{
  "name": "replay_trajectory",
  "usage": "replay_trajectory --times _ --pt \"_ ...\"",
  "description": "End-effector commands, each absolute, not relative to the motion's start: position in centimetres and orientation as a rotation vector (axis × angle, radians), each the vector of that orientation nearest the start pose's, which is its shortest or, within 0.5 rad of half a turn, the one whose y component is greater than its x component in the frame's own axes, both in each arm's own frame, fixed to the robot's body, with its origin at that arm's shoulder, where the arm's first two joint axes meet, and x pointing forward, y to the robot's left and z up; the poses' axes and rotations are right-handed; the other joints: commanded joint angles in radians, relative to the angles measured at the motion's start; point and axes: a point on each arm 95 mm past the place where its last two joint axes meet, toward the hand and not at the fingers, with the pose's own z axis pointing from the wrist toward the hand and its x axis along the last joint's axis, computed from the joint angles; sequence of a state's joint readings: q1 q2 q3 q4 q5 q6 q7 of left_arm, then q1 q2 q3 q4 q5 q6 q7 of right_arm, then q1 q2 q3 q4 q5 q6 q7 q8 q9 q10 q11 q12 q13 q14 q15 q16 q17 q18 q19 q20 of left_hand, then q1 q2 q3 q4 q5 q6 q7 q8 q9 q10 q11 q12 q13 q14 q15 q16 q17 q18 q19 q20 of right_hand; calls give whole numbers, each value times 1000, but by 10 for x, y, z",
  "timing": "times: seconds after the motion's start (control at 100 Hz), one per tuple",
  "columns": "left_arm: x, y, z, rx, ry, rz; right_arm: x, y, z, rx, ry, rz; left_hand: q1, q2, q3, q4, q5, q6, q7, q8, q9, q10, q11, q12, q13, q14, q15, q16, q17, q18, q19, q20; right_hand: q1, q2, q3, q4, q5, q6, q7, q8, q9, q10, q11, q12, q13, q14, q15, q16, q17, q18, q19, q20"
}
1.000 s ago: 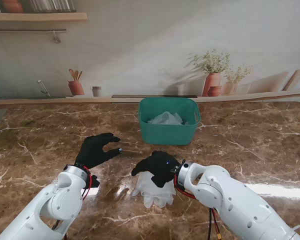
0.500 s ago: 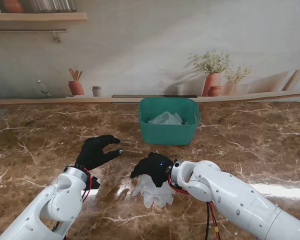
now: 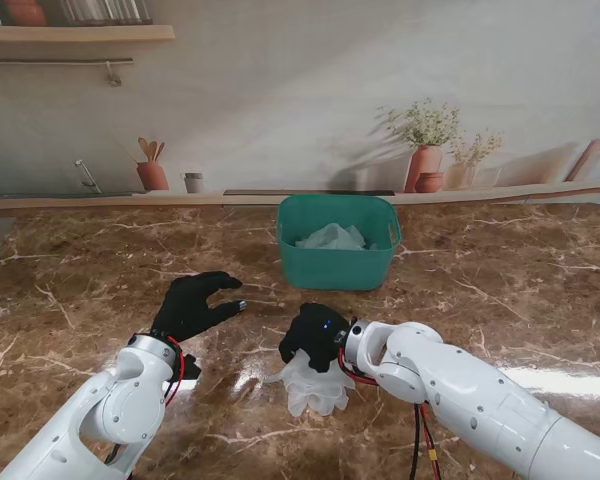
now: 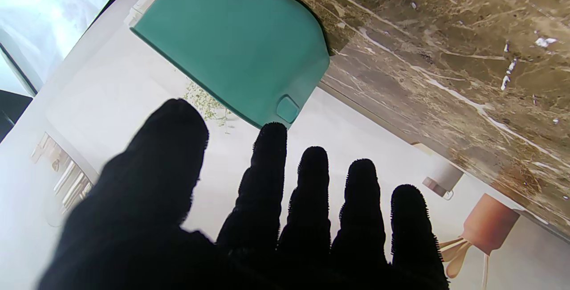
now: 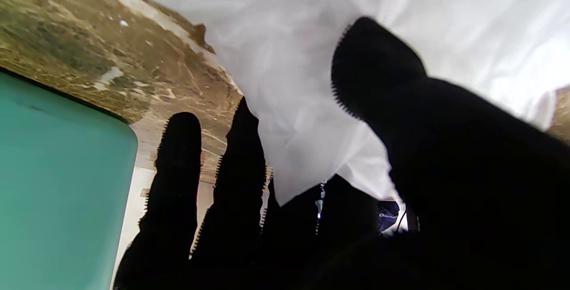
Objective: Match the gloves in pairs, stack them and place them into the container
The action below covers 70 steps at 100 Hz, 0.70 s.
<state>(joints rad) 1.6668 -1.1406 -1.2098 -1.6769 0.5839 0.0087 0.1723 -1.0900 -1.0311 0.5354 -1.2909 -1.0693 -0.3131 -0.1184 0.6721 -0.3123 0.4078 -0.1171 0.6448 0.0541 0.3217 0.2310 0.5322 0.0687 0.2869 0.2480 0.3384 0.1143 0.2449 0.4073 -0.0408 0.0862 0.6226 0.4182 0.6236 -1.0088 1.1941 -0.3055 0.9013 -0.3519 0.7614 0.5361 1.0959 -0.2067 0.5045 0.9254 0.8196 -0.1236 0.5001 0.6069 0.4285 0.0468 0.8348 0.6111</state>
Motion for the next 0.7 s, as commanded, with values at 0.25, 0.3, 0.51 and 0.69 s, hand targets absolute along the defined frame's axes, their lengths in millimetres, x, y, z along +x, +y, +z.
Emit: replay_trajectory --times 0.25,0.3,0.51,0.69 --pt "371 -19 -328 -1593 1123 -1818 416 97 -377 741 2041 1694 1 48 -23 31 31 -37 18 10 14 -25 -22 -10 31 -40 -33 -11 -6 -14 -40 -6 -27 -41 6 -47 121 -98 175 74 129 -15 -89 -137 126 -21 58 15 113 -14 190 88" --pt "371 -19 -328 -1593 1124 -1818 418 93 -375 814 1985 1724 1 50 -24 31 30 -36 17 10 13 -25 -23 -10 30 -41 -34 -12 -6 -14 -42 -7 -25 -38 8 -45 120 -92 176 77 140 -11 -81 -134 137 -15 63 17 119 -10 200 91" --pt "371 -19 -329 -1597 1126 -1823 423 76 -371 1014 1753 1787 4 55 -28 31 33 -36 18 10 15 -24 -22 -10 30 -40 -32 -11 -6 -13 -47 -8 -18 4 5 -30 102 -67 173 109 112 5 -63 -119 121 2 72 29 98 1 233 99" --pt "371 -19 -329 -1597 1128 -1828 421 56 -380 1025 1625 1819 6 60 -32 31 34 -34 17 9 13 -23 -23 -10 28 -39 -32 -11 -5 -14 -50 -8 -14 21 5 -27 91 -66 169 129 78 9 -81 -129 97 2 48 15 80 -2 222 92"
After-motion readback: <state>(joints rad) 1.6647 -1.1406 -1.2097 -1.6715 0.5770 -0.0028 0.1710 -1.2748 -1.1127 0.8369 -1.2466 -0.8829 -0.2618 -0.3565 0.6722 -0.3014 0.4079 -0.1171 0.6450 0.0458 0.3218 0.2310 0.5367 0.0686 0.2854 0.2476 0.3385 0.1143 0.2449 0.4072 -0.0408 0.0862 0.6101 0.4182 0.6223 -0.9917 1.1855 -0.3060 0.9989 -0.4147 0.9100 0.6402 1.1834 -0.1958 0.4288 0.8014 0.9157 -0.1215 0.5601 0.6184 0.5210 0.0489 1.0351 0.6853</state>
